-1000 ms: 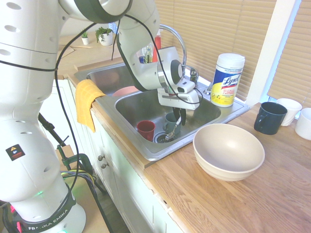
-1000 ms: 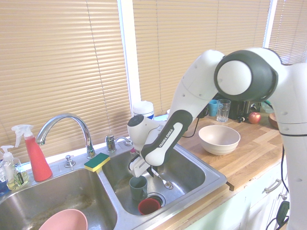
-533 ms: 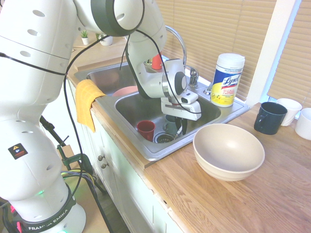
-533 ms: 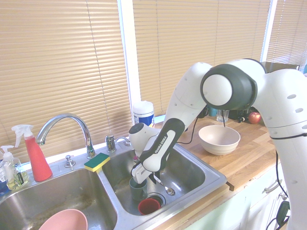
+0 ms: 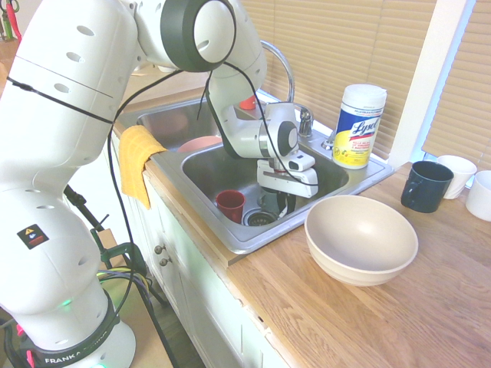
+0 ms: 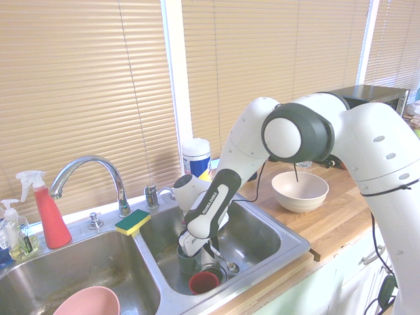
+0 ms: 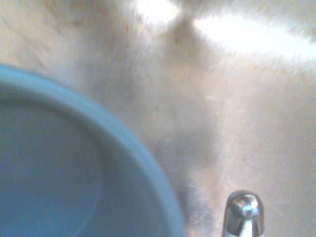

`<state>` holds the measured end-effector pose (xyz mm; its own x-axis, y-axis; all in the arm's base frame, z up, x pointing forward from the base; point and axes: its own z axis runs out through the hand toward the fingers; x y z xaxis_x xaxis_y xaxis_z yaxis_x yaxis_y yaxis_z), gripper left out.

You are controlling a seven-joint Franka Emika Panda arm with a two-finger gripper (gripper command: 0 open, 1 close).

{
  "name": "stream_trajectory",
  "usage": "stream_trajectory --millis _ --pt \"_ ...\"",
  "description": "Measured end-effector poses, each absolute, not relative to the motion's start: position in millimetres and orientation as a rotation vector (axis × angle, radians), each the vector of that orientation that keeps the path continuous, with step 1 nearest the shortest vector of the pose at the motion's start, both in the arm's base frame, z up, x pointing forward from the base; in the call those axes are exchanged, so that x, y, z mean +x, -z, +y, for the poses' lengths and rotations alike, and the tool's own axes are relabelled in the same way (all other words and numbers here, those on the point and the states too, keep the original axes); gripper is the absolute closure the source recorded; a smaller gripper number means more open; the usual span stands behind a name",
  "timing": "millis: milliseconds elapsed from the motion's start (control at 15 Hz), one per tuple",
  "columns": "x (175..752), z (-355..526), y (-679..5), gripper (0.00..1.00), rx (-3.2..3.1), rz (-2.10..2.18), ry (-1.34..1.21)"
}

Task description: Put the spoon into the sink

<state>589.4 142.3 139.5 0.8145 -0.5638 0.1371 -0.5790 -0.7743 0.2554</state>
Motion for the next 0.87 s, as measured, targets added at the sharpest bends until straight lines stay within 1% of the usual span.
stream_trajectory --millis 267,333,600,867 --pt "598 144 -137 1.0 2.659 -0.894 -0.027" --pt "600 144 -136 0.0 2.651 -0.896 -0.02" --pt "600 145 -132 0.0 2.652 -0.89 -0.02" --pt "595 145 -152 0.0 2.698 -0.874 -0.121"
